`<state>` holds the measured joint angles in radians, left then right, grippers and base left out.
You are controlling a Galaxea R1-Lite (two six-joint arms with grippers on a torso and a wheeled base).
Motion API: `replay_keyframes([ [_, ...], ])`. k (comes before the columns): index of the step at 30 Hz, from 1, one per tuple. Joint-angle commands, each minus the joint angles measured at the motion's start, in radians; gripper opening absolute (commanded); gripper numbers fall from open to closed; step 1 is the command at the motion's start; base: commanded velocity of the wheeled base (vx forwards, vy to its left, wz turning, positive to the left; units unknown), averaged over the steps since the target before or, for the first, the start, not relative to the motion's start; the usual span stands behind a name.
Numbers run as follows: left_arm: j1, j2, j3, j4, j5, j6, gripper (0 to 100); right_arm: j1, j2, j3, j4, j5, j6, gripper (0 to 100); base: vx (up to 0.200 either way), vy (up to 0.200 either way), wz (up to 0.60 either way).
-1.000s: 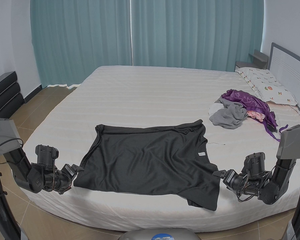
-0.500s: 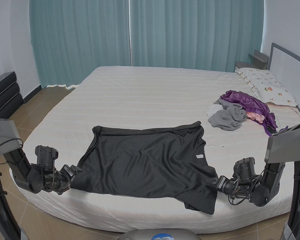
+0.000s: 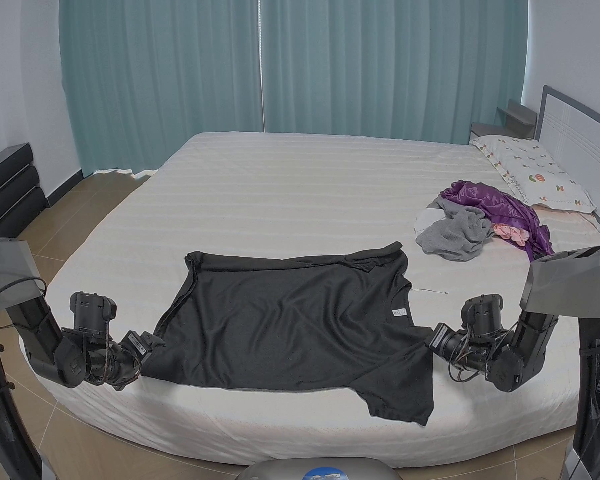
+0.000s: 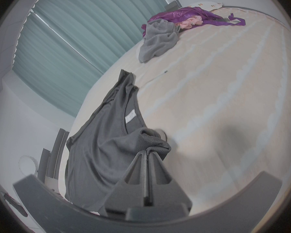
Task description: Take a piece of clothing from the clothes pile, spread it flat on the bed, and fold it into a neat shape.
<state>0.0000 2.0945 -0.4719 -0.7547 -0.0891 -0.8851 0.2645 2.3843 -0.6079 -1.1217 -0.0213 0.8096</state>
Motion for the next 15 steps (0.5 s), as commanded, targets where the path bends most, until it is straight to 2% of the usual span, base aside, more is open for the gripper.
replay_keyframes([
  [1,0.000,0.009,0.003,-0.002,0.000,0.002,100,-0.033,0.016,-0.119,0.043,0.000,-0.001,0,0.000,0.000,0.00],
  [9,-0.002,0.010,0.004,-0.002,0.000,0.002,100,-0.042,0.058,-0.251,0.083,0.012,-0.006,0,0.000,0.000,0.00],
  [13,-0.002,0.012,0.003,-0.002,0.000,0.002,100,-0.033,0.112,-0.296,0.109,0.012,-0.050,0,0.000,0.000,0.00],
  [14,-0.003,0.012,0.003,-0.002,0.000,0.002,100,-0.033,0.124,-0.299,0.109,0.012,-0.058,100,0.000,0.000,0.00],
  [15,-0.002,0.012,0.003,-0.002,0.000,0.002,100,-0.033,0.131,-0.303,0.100,0.012,-0.059,100,0.000,0.000,0.00],
])
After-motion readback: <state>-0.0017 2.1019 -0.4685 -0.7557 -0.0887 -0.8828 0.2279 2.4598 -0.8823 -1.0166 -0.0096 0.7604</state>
